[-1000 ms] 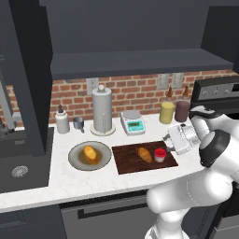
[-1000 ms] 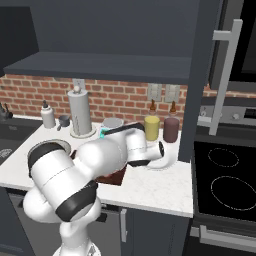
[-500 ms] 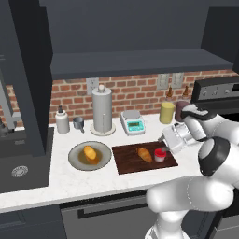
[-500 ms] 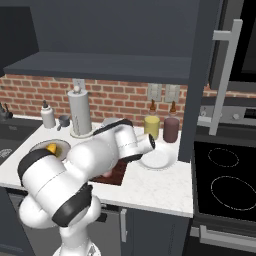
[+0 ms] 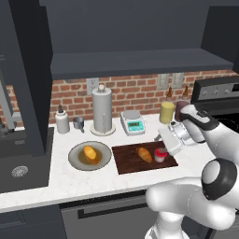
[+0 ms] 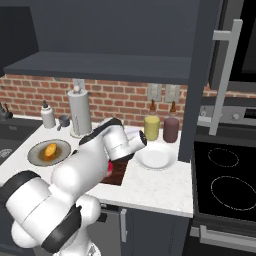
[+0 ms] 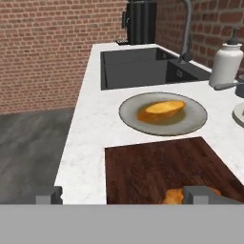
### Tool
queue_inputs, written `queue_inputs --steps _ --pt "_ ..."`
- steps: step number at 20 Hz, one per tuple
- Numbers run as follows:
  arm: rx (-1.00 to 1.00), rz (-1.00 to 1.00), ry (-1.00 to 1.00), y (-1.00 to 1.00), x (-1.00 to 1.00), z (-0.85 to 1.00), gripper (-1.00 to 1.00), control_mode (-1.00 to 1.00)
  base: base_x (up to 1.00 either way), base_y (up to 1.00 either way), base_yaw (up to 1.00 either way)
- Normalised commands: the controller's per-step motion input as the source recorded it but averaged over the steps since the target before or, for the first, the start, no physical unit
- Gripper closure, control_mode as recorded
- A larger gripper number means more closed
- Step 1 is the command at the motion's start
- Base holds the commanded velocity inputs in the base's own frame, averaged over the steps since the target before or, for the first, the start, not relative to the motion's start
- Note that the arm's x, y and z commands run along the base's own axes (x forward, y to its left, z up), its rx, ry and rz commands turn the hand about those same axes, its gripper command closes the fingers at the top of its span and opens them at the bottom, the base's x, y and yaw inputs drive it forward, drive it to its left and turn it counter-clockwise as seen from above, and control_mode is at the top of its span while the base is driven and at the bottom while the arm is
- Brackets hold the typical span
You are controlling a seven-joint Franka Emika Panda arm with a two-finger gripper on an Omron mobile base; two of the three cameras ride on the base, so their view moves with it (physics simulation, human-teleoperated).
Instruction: From the different types of pastries on the counter, select a croissant and place it on the cutting board. Then retrieve a jar of jam from the cabinet and place it alongside the croissant on the cutting board.
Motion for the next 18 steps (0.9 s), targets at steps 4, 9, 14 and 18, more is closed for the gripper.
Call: queue_inputs --steps 4,9,14,18 --pt "-0.1 -0.04 -0.01 0.64 -0.08 0.29 -1.0 -1.0 0.0 0.0 0.0" --pt "-0.11 -0.03 0.0 0.7 0.0 0.15 -1.0 -1.0 0.0 0.0 0.0" --pt "-0.11 -0.05 0.0 0.65 0.0 0.29 -1.0 -1.0 0.0 0.0 0.0" --pt "-0.13 -0.06 -0.04 0.62 0.0 0.52 -1.0 -1.0 0.0 0.0 0.0"
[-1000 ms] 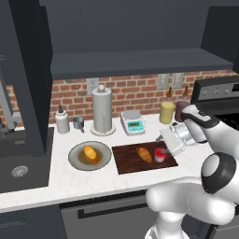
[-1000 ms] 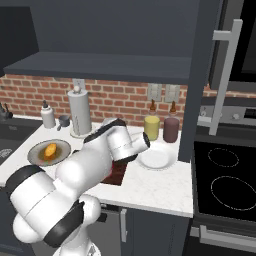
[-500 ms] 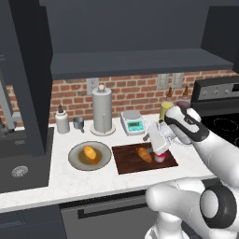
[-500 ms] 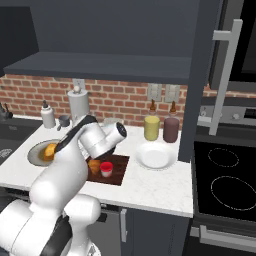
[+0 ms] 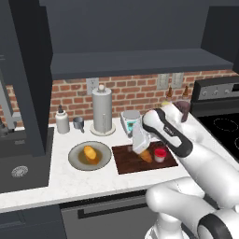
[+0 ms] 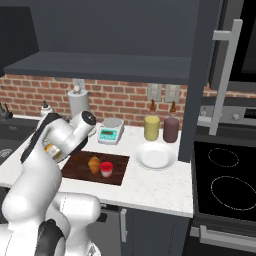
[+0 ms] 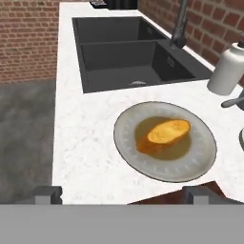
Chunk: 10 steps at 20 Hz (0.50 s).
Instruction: From the different types of pastries on the counter, select a croissant and place it on the cutting board. Then retrieve a jar of jam from the cabinet and place it alongside the croissant on the cutting board.
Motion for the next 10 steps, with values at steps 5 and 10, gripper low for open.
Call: queue_inputs --steps 5,10 --pt "-0.15 -0.05 -0.08 0.5 -0.05 0.68 -1.0 -1.0 0.0 0.0 0.0" --pt "-0.15 -0.12 -0.11 0.14 -0.3 0.88 -1.0 -1.0 0.0 0.0 0.0"
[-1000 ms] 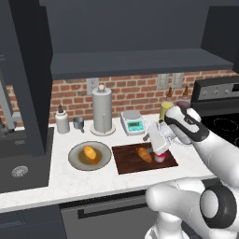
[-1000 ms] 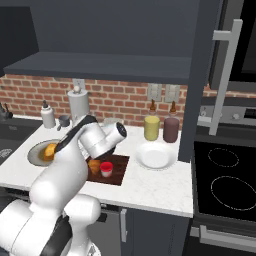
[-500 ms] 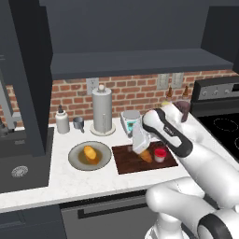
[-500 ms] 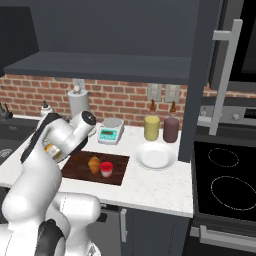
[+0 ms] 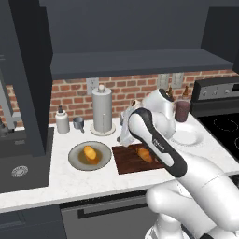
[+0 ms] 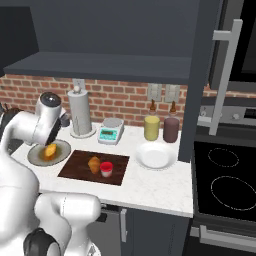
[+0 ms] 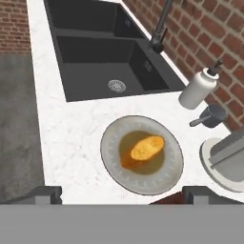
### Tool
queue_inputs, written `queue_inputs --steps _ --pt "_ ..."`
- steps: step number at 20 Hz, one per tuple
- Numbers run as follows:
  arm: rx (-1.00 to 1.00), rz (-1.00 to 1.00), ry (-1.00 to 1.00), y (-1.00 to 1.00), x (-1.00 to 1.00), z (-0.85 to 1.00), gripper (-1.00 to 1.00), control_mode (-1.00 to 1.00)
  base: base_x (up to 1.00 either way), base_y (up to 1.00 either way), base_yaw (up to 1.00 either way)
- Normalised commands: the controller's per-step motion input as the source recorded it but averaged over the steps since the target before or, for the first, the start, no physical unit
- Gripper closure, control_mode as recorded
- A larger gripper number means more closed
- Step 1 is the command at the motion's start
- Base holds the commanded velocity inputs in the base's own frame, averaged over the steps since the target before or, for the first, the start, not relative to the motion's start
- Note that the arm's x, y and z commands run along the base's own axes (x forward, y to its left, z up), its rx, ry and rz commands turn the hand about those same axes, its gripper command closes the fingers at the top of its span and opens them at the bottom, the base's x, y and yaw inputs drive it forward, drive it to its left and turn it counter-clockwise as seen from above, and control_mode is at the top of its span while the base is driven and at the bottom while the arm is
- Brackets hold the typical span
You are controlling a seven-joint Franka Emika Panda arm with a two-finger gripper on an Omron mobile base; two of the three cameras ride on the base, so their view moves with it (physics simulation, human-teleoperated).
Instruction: From the different types of pastries on the counter, select a croissant and place it on the cutting board. Then retrieve a jar of jam from the cabinet and place it alongside the croissant on the cutting board.
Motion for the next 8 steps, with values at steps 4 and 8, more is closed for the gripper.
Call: queue_inputs --steps 4,8 --pt "-0.15 -0.13 -0.08 0.0 -0.36 0.99 -1.0 -1.0 0.0 0.0 0.0" --pt "-0.12 -0.13 -0.09 -0.04 -0.34 1.0 -1.0 -1.0 0.0 0.0 0.0"
